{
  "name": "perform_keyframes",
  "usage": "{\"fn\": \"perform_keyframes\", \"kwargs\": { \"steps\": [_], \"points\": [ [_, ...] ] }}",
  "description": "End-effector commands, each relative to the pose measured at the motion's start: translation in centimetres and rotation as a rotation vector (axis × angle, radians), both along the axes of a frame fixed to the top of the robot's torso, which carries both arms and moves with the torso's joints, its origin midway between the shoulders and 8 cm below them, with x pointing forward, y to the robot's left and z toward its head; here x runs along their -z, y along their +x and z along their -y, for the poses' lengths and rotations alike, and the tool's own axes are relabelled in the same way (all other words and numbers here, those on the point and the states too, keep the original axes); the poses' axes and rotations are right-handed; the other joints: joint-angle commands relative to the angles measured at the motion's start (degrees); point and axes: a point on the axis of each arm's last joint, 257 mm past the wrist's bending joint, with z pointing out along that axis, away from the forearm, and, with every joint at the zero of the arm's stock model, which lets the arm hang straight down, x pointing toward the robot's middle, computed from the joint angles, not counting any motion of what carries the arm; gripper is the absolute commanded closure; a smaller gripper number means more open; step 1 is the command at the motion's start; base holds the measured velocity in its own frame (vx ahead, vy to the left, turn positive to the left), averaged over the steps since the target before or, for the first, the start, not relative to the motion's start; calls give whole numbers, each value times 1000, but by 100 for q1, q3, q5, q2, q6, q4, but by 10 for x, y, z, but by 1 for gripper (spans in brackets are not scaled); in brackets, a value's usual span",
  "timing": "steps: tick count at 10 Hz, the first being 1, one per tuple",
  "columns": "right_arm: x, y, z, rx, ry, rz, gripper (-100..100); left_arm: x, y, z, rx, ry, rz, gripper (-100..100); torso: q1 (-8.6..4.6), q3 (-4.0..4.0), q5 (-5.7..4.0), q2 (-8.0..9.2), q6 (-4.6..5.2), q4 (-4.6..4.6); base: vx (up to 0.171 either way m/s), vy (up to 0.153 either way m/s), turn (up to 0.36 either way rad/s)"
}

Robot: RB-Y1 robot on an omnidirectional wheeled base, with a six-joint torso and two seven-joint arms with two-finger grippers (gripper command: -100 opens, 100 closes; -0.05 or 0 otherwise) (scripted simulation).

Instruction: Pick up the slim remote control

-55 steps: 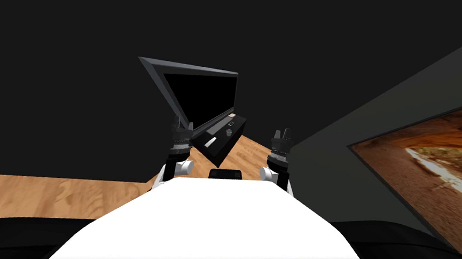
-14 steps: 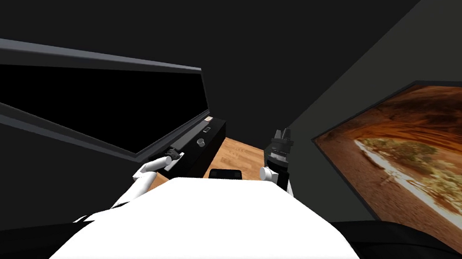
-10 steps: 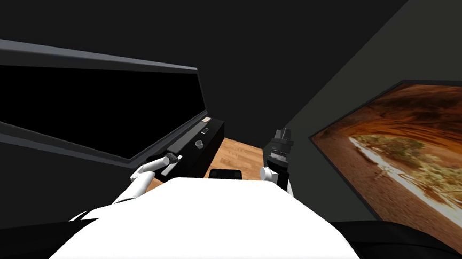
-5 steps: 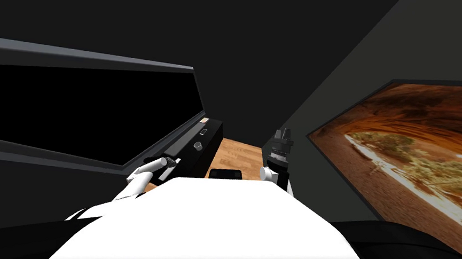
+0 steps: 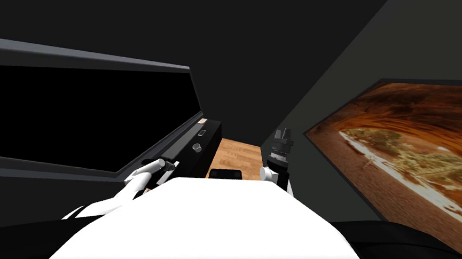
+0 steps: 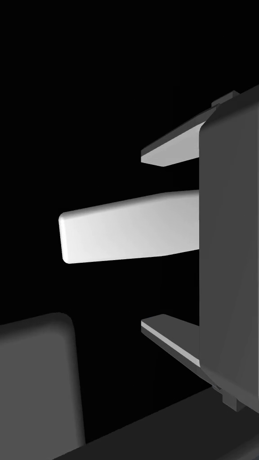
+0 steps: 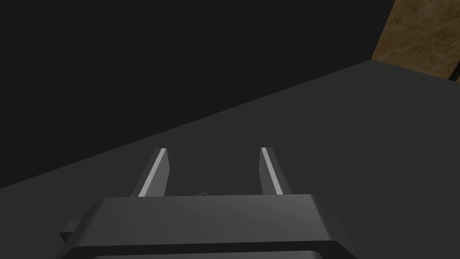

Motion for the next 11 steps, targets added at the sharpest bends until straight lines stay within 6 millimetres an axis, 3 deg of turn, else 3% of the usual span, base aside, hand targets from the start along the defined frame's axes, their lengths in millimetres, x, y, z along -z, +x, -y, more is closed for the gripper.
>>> {"fn": "perform_keyframes", "kwargs": {
  "steps": [1, 3, 11],
  "points": [
    [0, 0, 0, 0, 0, 0, 0, 6, -15, 1, -44, -41, -37, -100, 0, 0, 0, 0, 0, 0, 18, 61, -101],
    [0, 0, 0, 0, 0, 0, 0, 11, -24, 2, -54, -47, -52, -100, 2, 0, 1, 0, 0, 0, 10, 34, -36],
    [0, 0, 0, 0, 0, 0, 0, 34, -92, 22, -222, -207, -200, -100, 5, 0, 1, 0, 0, 0, 13, 57, -94]
  ]
}}
